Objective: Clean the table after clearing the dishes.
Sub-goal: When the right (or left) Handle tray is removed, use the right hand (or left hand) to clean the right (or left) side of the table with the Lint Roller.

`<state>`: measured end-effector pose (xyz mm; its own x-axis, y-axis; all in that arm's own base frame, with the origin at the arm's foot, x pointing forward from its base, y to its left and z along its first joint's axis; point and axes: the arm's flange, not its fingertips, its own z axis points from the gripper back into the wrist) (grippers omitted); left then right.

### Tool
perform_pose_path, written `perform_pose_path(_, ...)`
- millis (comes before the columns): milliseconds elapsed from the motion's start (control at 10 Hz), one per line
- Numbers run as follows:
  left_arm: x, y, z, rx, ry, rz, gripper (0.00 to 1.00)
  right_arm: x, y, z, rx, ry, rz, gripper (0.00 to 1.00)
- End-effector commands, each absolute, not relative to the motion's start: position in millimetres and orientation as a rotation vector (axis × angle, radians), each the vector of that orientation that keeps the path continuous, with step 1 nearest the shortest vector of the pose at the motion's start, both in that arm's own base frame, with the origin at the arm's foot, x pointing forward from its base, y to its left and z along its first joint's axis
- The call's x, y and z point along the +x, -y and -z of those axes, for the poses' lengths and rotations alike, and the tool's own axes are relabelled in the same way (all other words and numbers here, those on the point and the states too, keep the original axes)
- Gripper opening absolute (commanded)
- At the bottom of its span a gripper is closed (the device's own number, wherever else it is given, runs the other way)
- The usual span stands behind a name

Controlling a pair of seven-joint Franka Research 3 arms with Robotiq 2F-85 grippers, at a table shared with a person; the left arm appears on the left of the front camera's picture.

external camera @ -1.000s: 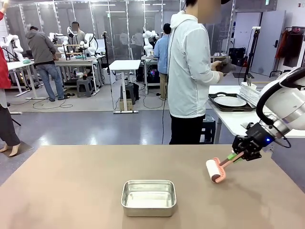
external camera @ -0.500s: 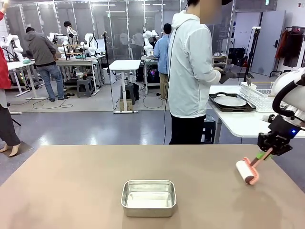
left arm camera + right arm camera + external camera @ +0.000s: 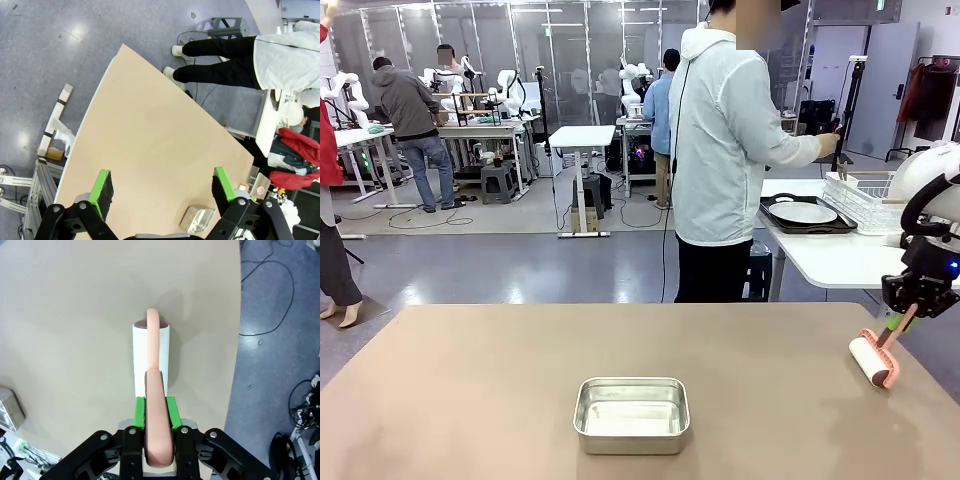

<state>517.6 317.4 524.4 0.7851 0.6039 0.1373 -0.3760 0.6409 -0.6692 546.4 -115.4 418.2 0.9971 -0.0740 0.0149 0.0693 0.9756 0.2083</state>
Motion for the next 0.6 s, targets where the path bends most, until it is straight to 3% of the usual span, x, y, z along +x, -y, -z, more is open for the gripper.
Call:
perform_pose_path(0, 511.6, -315.0, -524.8, -0.663, 0.381, -0.568, 1.0, 530.6, 108.6, -447.0, 0.165, 0.089, 0.07, 0.21)
perform_pose_path(500, 511.6, -315.0, -524.8, -0.663, 0.381, -0.568, 1.0, 506.7, 85.0, -523.5, 0.107, 0.231, 0.011, 0.21)
